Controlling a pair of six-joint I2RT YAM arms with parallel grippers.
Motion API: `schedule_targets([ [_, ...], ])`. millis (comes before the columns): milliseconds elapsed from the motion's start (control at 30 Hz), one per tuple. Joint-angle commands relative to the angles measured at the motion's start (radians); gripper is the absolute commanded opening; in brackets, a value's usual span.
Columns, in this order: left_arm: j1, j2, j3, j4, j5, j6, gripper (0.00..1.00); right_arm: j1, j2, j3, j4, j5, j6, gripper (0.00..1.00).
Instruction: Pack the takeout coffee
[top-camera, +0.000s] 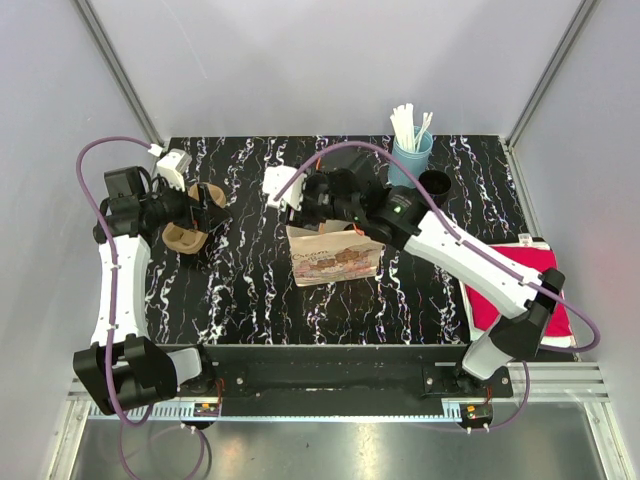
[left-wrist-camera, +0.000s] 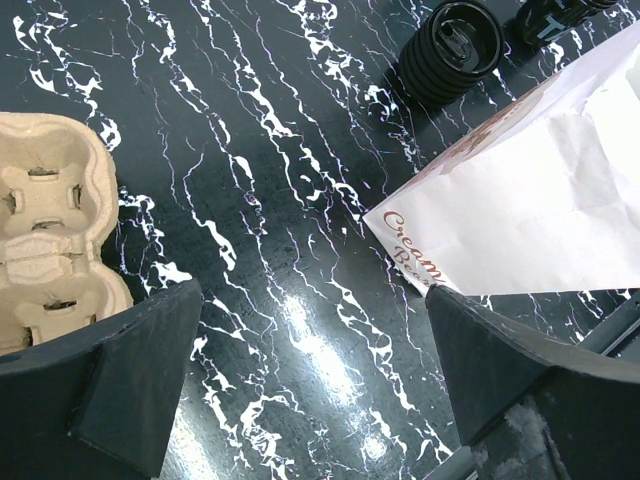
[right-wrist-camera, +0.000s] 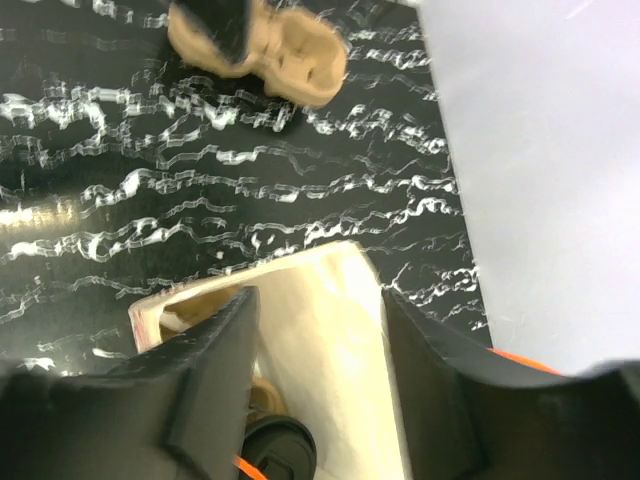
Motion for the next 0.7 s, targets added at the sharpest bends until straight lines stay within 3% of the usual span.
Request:
schedule_targets([
  [0, 0.005, -0.006, -0.010, 0.051, 0.044, -0.004, 0.99, 0.003, -0.008, 0.137, -0.035, 0.035, 0.045, 0.70],
  [167, 0.007, -0.013, -0.011, 0.052, 0.056, -0.004, 0.99, 0.003, -0.008, 0.212, -0.093, 0.076, 0.070, 0.99],
  [300, 0.007, -0.017, -0.010, 0.054, 0.068, -0.010, 0.99, 0.004, -0.035, 0.237, -0.121, 0.097, 0.081, 1.00],
  [533, 0.007, -0.036, -0.004, 0.072, 0.041, -0.037, 0.99, -0.008, -0.101, 0.222, -0.102, 0.274, 0.078, 0.99],
  [667, 0.007, -0.061, -0.014, 0.091, 0.042, -0.048, 0.99, -0.086, -0.135, 0.200, -0.055, 0.314, 0.094, 1.00],
])
